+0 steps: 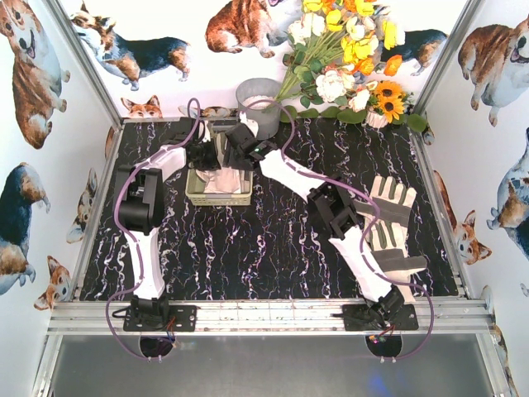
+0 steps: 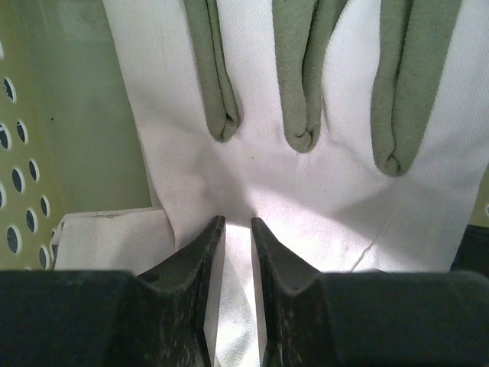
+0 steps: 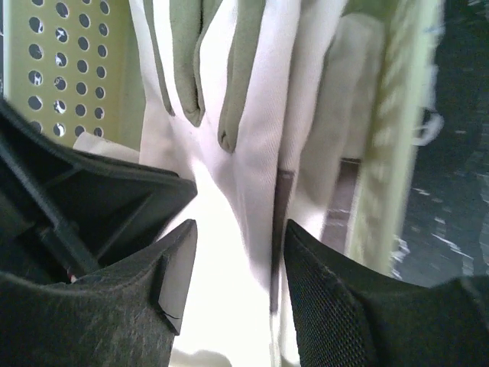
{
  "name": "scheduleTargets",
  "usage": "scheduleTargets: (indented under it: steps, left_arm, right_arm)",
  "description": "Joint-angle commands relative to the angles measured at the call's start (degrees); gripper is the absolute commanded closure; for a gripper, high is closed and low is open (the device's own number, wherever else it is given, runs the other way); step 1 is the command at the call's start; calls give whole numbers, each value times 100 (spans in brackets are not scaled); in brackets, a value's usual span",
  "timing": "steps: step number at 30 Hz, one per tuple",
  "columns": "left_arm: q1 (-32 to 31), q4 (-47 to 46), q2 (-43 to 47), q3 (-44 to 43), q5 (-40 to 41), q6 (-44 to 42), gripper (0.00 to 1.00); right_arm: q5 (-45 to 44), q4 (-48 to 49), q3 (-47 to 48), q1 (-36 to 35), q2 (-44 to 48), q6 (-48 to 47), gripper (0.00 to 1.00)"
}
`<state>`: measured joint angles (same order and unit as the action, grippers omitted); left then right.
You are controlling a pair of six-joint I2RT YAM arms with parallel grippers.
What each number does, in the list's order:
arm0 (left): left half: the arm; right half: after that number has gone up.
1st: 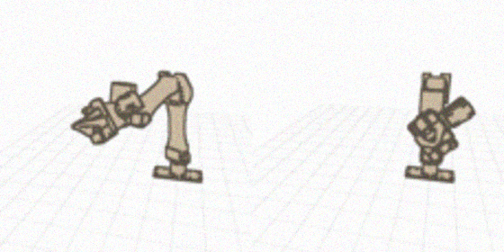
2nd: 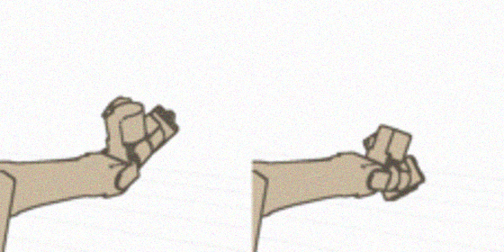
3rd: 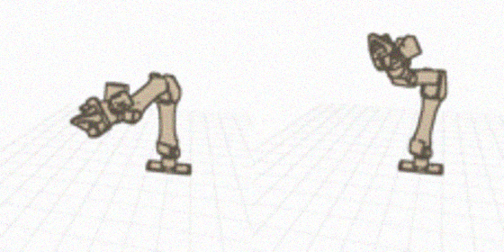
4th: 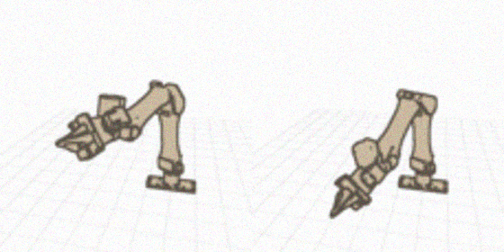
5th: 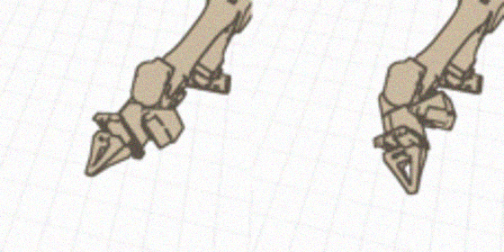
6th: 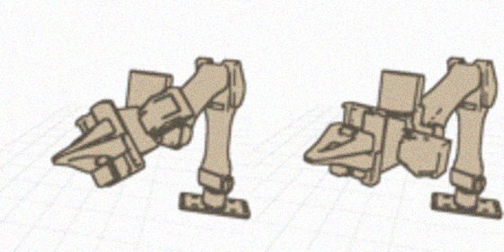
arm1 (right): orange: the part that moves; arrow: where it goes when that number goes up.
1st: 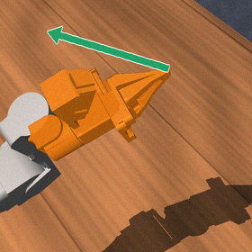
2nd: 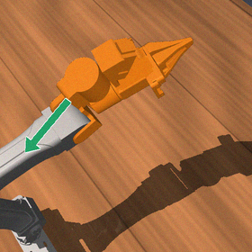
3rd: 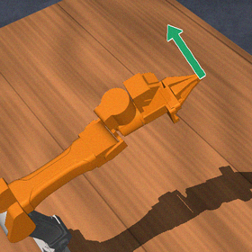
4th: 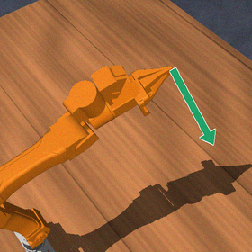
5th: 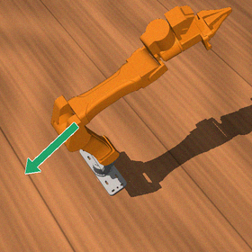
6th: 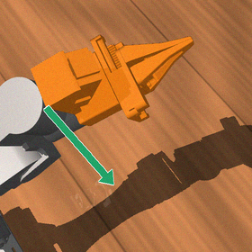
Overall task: Put the gloves into the storage basket
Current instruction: Place the glove in the bin.
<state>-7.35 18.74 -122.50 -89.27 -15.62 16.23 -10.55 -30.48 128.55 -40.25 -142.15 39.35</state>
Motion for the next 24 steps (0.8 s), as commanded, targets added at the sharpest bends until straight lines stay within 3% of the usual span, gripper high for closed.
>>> scheduleTargets:
  steps: [1,8,16,24]
  left_arm:
    - [32,263,59,89,182,-216,84]
    - [16,317,302,21,138,-176,80]
    - [-118,60,743,-171,-168,222,77]
    - [-460,-509,318,-579,-412,780,81]
  right_arm:
    - [-562,-78,-154,57,1219,-829,49]
    - [-587,-94,-761,175,2087,-1186,47]
    - [-324,-76,-1750,455,3028,-907,46]
    - [-313,-54,-2919,784,3889,-669,48]
